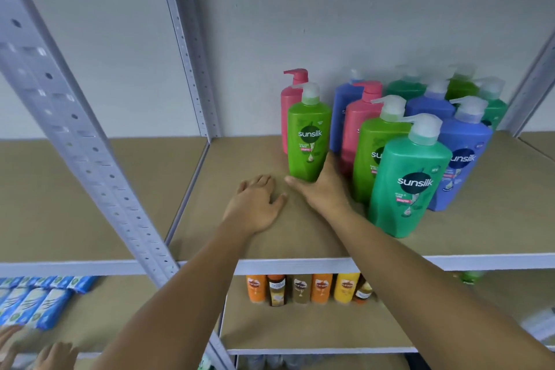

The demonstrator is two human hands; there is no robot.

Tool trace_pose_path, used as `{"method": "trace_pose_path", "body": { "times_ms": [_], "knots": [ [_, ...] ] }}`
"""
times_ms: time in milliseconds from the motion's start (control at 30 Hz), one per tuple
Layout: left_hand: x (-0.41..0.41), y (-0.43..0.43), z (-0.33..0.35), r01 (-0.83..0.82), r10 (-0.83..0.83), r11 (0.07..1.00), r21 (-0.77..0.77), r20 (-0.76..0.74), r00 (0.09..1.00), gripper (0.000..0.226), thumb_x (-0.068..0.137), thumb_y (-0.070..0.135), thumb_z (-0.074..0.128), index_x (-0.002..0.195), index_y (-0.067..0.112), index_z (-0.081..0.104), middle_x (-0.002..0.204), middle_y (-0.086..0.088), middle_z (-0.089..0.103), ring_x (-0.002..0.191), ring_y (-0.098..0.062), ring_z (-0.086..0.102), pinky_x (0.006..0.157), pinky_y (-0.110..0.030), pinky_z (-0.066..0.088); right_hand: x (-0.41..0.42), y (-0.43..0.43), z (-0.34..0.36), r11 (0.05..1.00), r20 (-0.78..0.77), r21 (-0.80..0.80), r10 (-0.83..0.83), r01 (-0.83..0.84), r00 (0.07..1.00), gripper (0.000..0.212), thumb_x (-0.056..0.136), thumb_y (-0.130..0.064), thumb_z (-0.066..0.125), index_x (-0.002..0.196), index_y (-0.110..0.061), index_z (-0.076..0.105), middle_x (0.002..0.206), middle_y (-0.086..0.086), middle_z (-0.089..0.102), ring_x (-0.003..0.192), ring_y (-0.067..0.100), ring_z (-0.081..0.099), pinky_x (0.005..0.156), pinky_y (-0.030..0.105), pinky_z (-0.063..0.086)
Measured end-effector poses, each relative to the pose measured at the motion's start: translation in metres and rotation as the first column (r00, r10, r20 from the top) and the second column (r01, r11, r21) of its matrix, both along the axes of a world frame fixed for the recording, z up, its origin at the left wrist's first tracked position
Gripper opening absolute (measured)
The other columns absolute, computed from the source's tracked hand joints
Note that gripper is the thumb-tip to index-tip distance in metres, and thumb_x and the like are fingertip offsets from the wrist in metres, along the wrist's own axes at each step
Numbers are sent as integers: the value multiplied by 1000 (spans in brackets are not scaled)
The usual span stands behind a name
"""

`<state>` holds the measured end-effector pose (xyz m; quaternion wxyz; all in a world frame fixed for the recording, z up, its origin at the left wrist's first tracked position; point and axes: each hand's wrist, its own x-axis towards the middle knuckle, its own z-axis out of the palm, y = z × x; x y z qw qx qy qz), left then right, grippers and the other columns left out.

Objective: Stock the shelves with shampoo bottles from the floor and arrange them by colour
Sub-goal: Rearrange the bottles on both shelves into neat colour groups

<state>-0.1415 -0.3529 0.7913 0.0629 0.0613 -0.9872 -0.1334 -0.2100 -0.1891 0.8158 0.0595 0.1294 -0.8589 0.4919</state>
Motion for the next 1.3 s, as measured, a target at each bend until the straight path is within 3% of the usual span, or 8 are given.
{"method": "trace_pose_path", "body": {
  "times_ms": [100, 233, 367, 667, 867, 1000, 1167, 1300],
  "knots": [
    [2, -1, -4, 4, -4, 1000, 5, -21, 1000, 69, 100, 59, 32, 155, 17, 34, 164, 0, 30, 152, -14, 20, 125, -40, 11, -14, -7, 3, 996, -1, -95, -6, 6, 1000, 100, 63, -38, 94, 143, -15, 39, 126, -6, 51, 107, 10, 51, 85, 10, 32],
    [1, -2, -7, -1, 1, 1000, -11, -44, 999, 69, 100, 61, 32, 153, 18, 37, 163, 1, 32, 152, -13, 21, 125, -39, 11, -22, -11, -7, 994, -27, -43, -101, 99, 995, 79, 73, -45, 85, 131, -12, 43, 127, 9, 58, 114, 28, 59, 83, 23, 37],
    [-1, -2, -7, 2, -4, 1000, -21, -59, 998, 67, 100, 60, 33, 152, 18, 39, 161, 1, 35, 151, -13, 24, 124, -38, 13, -12, -4, -8, 997, -64, -16, -75, 74, 995, 66, 77, -42, 83, 120, -11, 44, 119, 11, 64, 106, 29, 63, 76, 22, 36],
    [2, 1, -6, 32, -34, 999, -41, -71, 997, 49, 106, 38, 33, 147, 16, 46, 158, -3, 40, 149, -18, 29, 123, -44, 18, 53, 33, -3, 999, -84, 42, 31, -27, 996, 66, 82, -42, 80, 124, -7, 45, 118, 12, 63, 109, 30, 60, 83, 32, 44],
    [13, 6, -1, 91, -96, 993, -72, -65, 993, 54, 104, 44, 31, 140, 11, 53, 152, -8, 48, 145, -24, 36, 119, -41, 23, 81, 55, -5, 999, -35, 30, 30, -29, 999, 67, 76, -54, 79, 122, -23, 41, 118, 0, 66, 109, 25, 63, 88, 40, 52],
    [19, 10, -2, 87, -94, 993, -74, -92, 991, 72, 91, 57, 17, 124, 12, 63, 139, -9, 58, 135, -28, 46, 112, -44, 32, 102, 74, -8, 1000, -43, -8, 27, -27, 999, 71, 75, -53, 80, 128, -27, 41, 121, -7, 63, 112, 14, 59, 95, 33, 49],
    [17, 32, 3, 147, -149, 989, -34, -72, 986, 64, 90, 61, 21, 100, 13, 63, 113, -11, 63, 115, -32, 54, 98, -44, 44, 128, 105, -9, 996, -64, -84, 12, -17, 998, 70, 79, -45, 82, 135, -36, 40, 115, -31, 57, 104, -17, 52, 85, 1, 38],
    [9, 51, 5, 172, -171, 985, 3, -62, 983, 58, 87, 61, 26, 89, 14, 60, 103, -10, 62, 107, -31, 55, 91, -42, 45, 142, 132, -11, 997, -88, -75, -43, 37, 995, 73, 78, -53, 79, 138, -37, 39, 120, -24, 62, 111, -2, 58, 93, 20, 48]
  ]
}}
